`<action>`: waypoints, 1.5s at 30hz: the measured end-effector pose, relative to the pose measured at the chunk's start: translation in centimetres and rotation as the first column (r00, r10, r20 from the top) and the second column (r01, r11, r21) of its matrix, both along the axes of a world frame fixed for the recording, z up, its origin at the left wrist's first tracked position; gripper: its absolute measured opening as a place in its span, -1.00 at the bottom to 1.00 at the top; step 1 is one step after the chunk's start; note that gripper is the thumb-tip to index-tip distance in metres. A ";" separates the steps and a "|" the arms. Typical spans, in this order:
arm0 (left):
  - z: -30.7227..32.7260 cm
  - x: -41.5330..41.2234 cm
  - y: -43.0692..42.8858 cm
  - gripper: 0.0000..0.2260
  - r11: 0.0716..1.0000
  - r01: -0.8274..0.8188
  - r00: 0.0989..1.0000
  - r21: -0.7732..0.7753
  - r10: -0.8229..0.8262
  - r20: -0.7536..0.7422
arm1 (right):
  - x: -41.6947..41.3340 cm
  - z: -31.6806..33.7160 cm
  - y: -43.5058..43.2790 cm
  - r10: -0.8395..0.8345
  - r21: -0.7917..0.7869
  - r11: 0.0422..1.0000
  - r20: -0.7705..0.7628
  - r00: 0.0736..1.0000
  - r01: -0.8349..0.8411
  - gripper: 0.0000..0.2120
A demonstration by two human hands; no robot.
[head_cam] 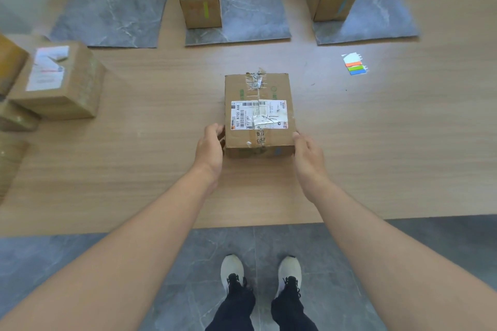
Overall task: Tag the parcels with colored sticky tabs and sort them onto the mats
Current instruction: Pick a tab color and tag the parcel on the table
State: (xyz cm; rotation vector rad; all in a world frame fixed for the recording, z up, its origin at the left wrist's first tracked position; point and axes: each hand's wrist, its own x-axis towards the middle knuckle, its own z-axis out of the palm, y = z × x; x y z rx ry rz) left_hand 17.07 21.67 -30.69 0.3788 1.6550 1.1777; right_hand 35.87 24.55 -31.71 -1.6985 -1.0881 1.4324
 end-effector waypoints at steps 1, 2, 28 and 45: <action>0.1 -0.1 0.0 -0.69 1.000 0.001 1.000 0.013 -0.001 0.015 | -0.3 0.2 -0.2 0.002 0.010 1.000 0.000 1.000 -0.002 -0.70; 0.5 -0.3 0.0 -0.72 1.000 -0.005 1.000 0.027 0.005 0.019 | -0.6 0.7 -0.5 -0.007 0.025 1.000 -0.009 1.000 0.007 -0.70; 35.1 -1.4 3.6 -0.59 0.883 0.292 0.946 0.368 -0.210 -0.245 | -1.2 35.0 1.8 -0.079 0.481 0.876 0.087 0.993 0.027 -0.64; 37.5 8.4 12.1 -0.62 0.869 0.307 0.948 0.389 -0.242 -0.208 | 8.2 36.4 10.1 -0.147 0.521 0.845 0.016 0.989 0.118 -0.70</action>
